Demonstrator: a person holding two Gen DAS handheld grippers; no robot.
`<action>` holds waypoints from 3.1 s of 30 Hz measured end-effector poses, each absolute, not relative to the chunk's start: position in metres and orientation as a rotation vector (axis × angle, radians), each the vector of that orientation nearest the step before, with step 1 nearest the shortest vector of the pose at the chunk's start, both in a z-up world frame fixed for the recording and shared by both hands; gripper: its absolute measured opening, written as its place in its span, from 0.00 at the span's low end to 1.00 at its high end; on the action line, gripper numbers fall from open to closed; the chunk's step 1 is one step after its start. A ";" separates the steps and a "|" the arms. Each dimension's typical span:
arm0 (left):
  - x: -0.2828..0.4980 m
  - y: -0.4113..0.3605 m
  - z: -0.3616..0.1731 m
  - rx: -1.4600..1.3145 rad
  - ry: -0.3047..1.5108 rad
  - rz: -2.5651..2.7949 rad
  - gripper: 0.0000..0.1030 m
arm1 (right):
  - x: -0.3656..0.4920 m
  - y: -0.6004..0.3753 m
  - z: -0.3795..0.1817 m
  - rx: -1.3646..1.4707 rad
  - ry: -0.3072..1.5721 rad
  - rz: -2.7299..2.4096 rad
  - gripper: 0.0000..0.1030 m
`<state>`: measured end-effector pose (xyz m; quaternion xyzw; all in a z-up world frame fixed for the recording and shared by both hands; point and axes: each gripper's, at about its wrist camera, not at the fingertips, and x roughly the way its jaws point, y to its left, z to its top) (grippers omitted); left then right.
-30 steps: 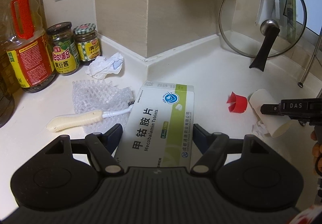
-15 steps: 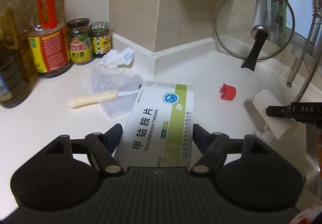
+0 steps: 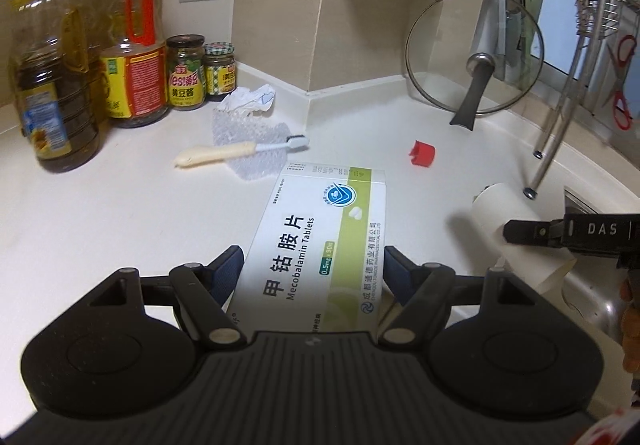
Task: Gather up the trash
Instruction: 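Carry the box and paper roll down over the wastebasket with both tools, then open the left tool and the right tool to drop box and roll into the bin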
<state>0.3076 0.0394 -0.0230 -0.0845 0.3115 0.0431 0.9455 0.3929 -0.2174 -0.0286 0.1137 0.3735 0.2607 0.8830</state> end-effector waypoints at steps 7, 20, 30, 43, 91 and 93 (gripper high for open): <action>0.257 0.041 -0.024 -0.178 0.634 0.084 0.71 | 0.337 -0.202 -0.031 0.236 0.806 0.586 0.35; 0.195 0.039 -0.044 -0.219 0.675 0.073 0.71 | 0.282 -0.182 -0.063 0.198 0.877 0.610 0.35; 0.178 0.035 -0.086 -0.287 0.778 0.104 0.71 | 0.276 -0.169 -0.111 0.110 0.974 0.657 0.35; 0.179 0.031 -0.150 -0.375 0.902 0.219 0.71 | 0.280 -0.149 -0.178 -0.066 1.066 0.728 0.35; 0.256 0.027 -0.279 -0.438 1.047 0.184 0.76 | 0.327 -0.159 -0.298 -0.029 1.178 0.580 0.35; 0.254 0.027 -0.276 -0.426 1.043 0.189 0.76 | 0.327 -0.158 -0.299 -0.028 1.180 0.581 0.35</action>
